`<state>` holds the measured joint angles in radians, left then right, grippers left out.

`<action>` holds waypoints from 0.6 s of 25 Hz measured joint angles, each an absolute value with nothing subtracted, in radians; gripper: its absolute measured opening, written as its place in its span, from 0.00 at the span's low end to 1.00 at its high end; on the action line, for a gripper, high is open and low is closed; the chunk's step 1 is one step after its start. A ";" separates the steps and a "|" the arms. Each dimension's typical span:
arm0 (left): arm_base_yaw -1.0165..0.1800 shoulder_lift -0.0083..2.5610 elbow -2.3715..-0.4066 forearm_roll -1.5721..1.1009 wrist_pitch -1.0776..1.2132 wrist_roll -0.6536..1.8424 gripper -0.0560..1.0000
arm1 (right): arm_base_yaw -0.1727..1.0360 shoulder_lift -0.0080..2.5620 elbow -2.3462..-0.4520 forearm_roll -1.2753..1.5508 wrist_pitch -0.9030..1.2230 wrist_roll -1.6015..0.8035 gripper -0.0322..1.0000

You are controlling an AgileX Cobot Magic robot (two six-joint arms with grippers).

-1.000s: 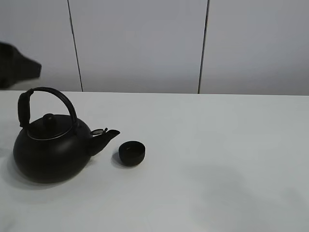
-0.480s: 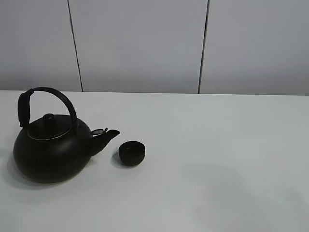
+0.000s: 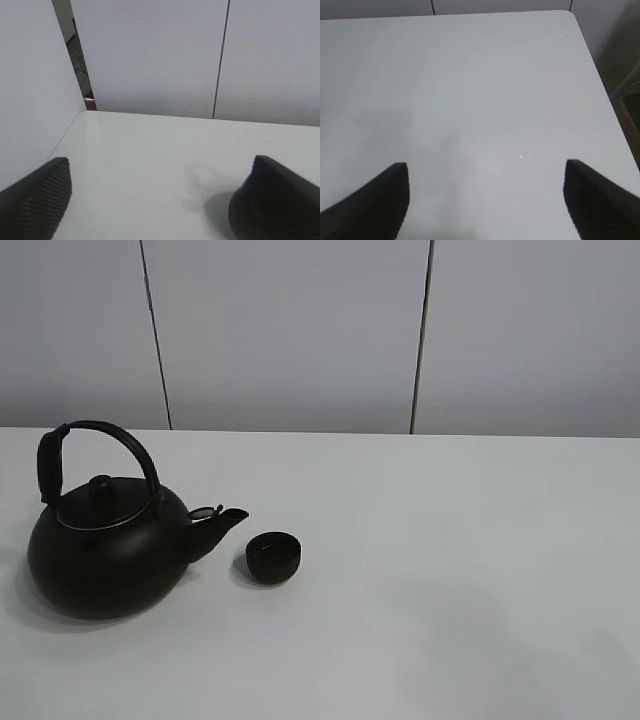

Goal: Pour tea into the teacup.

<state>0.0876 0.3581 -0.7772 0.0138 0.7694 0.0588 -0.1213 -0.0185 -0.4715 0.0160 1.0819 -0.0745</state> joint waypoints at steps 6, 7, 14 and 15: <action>0.088 0.001 -0.659 -0.007 0.970 0.107 0.71 | -0.121 -0.019 -0.471 0.016 1.082 -0.074 0.59; 0.088 -0.016 -0.652 -0.008 1.003 0.107 0.71 | -0.121 -0.019 -0.471 0.016 1.082 -0.074 0.59; 0.079 -0.016 -0.615 -0.015 1.122 0.107 0.71 | -0.121 -0.019 -0.471 0.016 1.081 -0.074 0.59; 0.079 -0.016 -0.603 -0.016 1.120 0.106 0.71 | -0.121 -0.018 -0.471 0.017 1.081 -0.074 0.59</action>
<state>0.0785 -0.0164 -0.6027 -0.0161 1.1198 0.1061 -0.1213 -0.0176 -0.4709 0.0170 1.0810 -0.0745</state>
